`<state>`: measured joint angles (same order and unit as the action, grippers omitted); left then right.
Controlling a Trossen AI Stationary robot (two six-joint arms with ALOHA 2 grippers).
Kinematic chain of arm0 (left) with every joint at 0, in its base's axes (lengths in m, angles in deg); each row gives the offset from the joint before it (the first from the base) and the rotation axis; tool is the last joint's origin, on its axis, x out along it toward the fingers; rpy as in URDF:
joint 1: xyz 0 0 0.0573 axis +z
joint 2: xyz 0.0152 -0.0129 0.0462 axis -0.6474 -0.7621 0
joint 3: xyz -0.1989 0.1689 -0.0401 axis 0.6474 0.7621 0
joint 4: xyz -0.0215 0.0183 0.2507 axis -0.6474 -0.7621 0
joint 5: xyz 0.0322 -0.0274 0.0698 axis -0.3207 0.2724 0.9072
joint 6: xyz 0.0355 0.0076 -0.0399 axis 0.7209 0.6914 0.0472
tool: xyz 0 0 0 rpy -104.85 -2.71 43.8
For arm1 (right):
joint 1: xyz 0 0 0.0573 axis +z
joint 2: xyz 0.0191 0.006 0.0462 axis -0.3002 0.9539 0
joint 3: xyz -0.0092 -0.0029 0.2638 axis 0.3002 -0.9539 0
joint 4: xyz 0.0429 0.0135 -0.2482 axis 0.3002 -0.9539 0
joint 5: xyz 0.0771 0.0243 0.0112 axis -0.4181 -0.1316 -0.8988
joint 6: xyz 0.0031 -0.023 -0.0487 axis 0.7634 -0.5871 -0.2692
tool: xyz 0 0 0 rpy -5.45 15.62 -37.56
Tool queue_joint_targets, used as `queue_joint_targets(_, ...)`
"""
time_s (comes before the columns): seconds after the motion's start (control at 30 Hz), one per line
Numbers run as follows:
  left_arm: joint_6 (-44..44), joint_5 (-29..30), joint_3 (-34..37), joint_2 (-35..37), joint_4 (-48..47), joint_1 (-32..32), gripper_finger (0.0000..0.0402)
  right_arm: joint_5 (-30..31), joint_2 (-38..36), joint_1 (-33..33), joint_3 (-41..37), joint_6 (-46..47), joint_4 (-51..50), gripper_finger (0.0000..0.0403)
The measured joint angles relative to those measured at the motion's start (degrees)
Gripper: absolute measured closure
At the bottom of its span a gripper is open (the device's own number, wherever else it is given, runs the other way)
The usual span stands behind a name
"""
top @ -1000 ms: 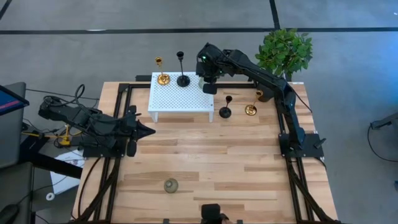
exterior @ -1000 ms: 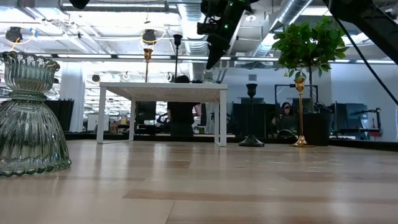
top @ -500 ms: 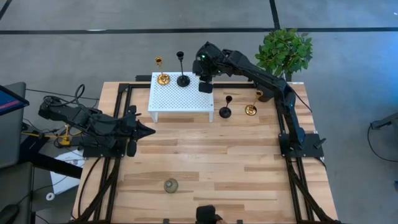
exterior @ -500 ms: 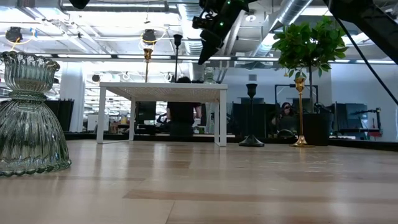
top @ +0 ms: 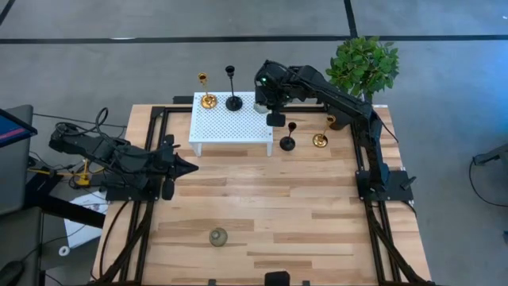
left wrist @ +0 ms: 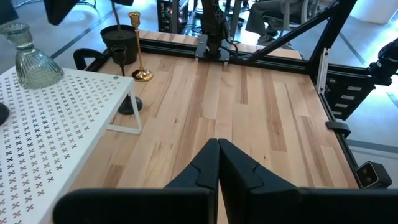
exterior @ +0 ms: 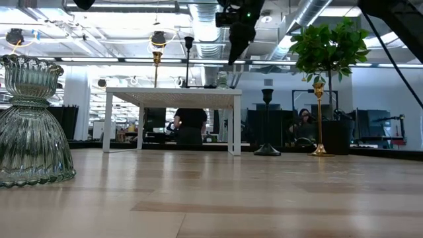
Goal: Pick & Place candle stick holders
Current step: Put the top transparent candle holder on the shelf
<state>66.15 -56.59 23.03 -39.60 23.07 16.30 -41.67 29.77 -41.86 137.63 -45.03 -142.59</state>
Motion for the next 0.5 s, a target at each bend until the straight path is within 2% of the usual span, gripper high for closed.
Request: queue_joint_targets(0.5, -0.02, -0.01, 0.02, -0.02, -0.02, 0.00, 0.0396, 0.00, 0.88, -4.47, -7.98, 0.97, 7.87, 0.0403)
